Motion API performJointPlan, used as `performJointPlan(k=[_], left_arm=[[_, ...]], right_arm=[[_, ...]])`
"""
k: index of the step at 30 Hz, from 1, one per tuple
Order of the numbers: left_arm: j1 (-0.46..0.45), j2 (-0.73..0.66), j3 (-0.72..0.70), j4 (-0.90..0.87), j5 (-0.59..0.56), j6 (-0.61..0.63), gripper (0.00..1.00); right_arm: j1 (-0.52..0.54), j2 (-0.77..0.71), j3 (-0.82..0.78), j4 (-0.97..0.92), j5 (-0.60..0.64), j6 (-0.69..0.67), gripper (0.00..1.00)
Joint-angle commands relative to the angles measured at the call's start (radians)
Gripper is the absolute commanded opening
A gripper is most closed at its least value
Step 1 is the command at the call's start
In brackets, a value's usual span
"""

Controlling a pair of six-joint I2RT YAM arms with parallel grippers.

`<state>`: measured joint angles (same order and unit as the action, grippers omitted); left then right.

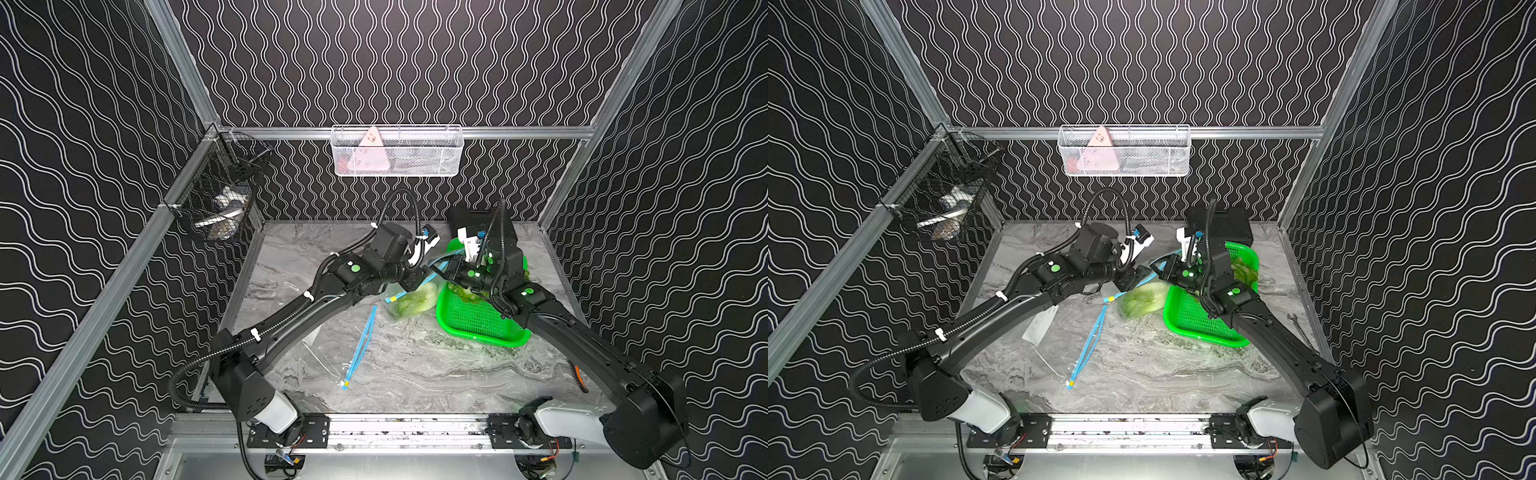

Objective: Open the zip-top bag and take out the chinese cabbages
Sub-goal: Open the zipper of the food storage bag at the center of the board.

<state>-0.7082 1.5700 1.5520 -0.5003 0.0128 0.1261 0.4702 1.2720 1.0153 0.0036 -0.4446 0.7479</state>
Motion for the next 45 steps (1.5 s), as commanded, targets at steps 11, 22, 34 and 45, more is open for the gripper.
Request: performJointPlan(k=[11, 22, 34, 45], left_arm=[[-0.001, 0.017, 0.048, 0.011, -0.184, -0.042, 0.0], [0.016, -0.132, 0.048, 0.009, -0.543, 0.109, 0.0], [0.101, -0.072, 0.027, 0.004, -0.353, 0.062, 0.0], [0.021, 0.033, -0.062, 0.102, -0.42, -0.013, 0.0]], right_arm=[[0.001, 0.043, 0.071, -0.112, 0.119, -0.03, 0.0], [0.029, 0.425, 0.529, -0.133, -0.026, -0.06, 0.0], [0.019, 0.593, 0.568, -0.1, -0.082, -0.066, 0.0], [-0.003, 0.427, 0.281, -0.196, 0.01, -0.12, 0.0]])
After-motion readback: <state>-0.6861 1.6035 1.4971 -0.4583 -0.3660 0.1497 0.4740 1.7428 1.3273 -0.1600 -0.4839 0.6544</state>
